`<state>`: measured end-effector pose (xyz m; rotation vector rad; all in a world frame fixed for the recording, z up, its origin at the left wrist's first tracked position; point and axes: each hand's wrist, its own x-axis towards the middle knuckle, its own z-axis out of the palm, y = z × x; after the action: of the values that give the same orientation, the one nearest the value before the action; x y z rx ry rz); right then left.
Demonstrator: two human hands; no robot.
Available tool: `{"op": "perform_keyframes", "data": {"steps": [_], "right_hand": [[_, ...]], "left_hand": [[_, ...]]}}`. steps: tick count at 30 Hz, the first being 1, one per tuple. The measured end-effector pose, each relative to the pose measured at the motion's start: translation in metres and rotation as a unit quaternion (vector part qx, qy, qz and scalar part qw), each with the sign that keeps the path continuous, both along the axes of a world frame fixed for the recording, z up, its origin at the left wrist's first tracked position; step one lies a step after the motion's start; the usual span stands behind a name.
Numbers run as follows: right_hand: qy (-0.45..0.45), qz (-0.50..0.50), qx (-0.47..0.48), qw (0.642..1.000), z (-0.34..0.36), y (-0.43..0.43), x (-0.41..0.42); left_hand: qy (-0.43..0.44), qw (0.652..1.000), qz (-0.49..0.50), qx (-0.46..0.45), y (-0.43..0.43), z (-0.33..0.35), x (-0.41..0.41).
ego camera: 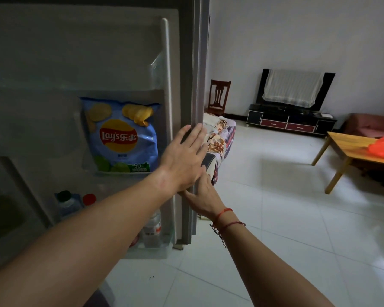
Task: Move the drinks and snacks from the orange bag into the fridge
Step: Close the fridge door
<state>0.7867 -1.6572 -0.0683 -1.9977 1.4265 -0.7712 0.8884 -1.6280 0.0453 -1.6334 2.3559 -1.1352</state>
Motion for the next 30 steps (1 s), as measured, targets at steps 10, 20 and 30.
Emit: {"op": "perform_keyframes", "data": {"steps": [10,20,30], "right_hand": [[-0.034,0.003,0.022,0.999,-0.013,-0.002,0.007],[-0.057,-0.005,0.007,0.998,-0.022,0.045,0.004],[-0.091,0.003,-0.054,0.994,-0.036,0.151,0.004]], "left_hand": [[-0.007,1.0,0.02,-0.008,0.003,-0.003,0.008],[0.055,0.997,-0.057,-0.013,0.055,-0.016,0.023],[0.151,0.984,-0.083,-0.03,0.163,-0.042,0.046]]}}
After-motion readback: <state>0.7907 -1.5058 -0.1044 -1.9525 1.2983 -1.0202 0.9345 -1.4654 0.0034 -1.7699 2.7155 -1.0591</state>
